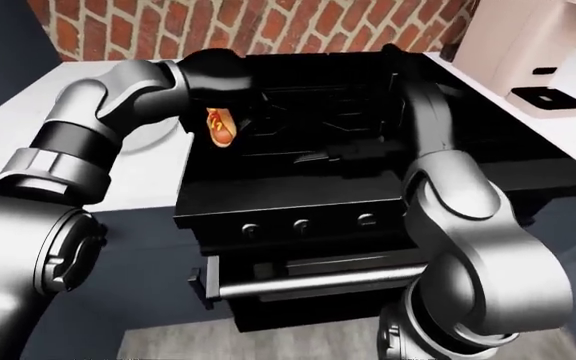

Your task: Pick the hot dog from the plate and place it in the pan.

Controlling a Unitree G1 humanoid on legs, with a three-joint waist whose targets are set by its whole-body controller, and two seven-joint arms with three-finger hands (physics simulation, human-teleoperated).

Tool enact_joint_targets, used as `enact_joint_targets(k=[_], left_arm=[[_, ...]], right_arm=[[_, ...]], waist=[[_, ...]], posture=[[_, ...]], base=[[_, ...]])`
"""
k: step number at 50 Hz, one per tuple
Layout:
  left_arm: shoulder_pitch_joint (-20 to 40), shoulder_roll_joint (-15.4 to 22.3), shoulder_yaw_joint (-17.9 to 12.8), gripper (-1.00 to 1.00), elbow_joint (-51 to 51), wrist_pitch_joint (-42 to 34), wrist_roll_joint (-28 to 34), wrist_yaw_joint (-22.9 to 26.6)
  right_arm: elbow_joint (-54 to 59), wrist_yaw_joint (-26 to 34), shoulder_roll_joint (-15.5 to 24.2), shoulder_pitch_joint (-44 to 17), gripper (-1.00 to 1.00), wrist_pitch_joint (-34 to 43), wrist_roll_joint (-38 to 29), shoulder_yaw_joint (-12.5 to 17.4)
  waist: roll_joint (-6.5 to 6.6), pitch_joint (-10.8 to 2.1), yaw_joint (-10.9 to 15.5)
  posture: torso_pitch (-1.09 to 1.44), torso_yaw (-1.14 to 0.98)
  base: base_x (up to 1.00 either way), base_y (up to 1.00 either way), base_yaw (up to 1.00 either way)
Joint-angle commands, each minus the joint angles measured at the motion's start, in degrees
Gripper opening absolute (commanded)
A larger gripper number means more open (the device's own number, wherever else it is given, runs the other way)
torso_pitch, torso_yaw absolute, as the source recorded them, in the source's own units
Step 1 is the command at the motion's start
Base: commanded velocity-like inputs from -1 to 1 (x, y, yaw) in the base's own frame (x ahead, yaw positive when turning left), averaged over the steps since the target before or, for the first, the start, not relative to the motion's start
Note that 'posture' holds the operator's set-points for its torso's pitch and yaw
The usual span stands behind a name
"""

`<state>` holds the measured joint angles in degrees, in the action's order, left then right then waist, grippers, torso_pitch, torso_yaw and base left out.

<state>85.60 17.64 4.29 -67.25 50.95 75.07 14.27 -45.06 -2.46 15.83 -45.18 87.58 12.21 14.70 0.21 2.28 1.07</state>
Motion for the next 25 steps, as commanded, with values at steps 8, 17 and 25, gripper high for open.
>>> enact_joint_targets(k=[8,17,25], left_arm=[[2.14,0.88,-0.94,-1.00,1.79,-0.65,-1.01,-0.50],[2.31,0.75,-0.93,-1.00,1.57,-0.64,-1.05,-0.48],[1.95,0.64,-0.88,-1.00,1.76,-0.62,-1.09,-0.46]], right_arm=[[-1.34,0.22,0.50,-1.92,1.00,-1.46,-0.03,0.23],[-1.21,0.39,0.67,-2.58,1.00,-1.02,-0.13,0.35],[-1.12,0.71,0.93,-2.79,1.00,-0.92,-0.19,0.52]], waist=[[2.51,-1.57,-0.61],[-1.19,-1.20,-0.52],[-3.28,-1.73,-0.14]], posture=[[0.00,0.00],[0.00,0.00],[0.00,0.00]], base=[[0.00,-0.25,0.00],[0.00,-0.25,0.00],[0.00,-0.25,0.00]])
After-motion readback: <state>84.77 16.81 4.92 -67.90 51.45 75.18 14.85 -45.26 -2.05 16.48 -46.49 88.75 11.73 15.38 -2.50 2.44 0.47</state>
